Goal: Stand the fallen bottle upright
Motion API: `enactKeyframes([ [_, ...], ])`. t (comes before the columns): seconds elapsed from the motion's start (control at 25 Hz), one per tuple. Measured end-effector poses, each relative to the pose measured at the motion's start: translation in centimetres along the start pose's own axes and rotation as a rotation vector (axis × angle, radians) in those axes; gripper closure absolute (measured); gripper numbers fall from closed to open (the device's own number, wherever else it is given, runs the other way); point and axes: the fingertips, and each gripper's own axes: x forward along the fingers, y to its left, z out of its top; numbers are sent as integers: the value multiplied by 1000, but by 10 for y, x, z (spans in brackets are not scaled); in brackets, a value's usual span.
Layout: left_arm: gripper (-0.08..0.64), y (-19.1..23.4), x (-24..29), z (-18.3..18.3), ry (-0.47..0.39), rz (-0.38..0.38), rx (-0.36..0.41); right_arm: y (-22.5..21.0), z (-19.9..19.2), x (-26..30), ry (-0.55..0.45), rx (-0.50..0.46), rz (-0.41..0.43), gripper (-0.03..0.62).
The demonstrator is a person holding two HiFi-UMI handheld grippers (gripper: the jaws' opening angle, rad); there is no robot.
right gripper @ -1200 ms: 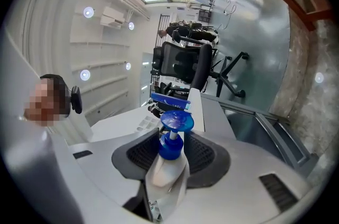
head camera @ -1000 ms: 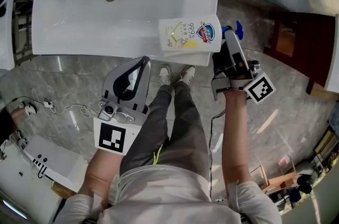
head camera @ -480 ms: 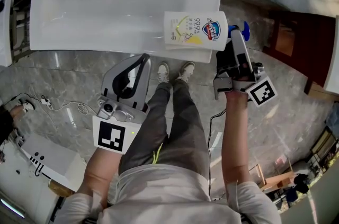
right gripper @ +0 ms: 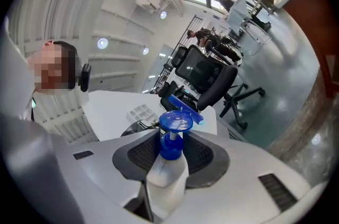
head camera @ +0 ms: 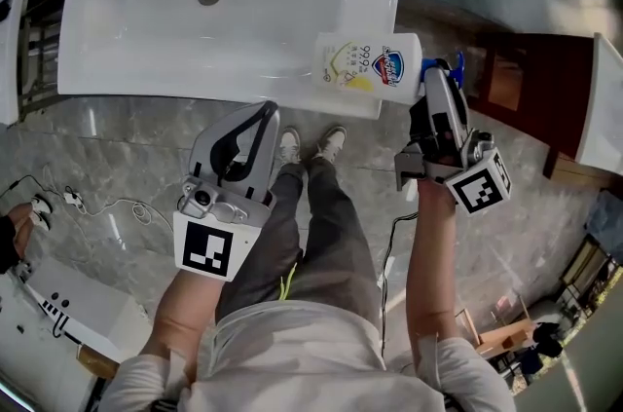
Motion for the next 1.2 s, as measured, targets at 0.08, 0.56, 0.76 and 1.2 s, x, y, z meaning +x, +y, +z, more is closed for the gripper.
enactKeyframes([
  [0.08,541,2,-2,5,-10,3,-6,11,4,2,14,-67,-14,446],
  [0.56,541,17,-24,23,-45,3,-25,61,14,12,92,-365,-103,448],
  [0.76,541,12,-33,35,-59,-6,-25,87,7,13,163,-583,-109,448],
  [1.2,541,20,-52,52,-93,18,-43,118,-11,25,323,-849,-138,448],
])
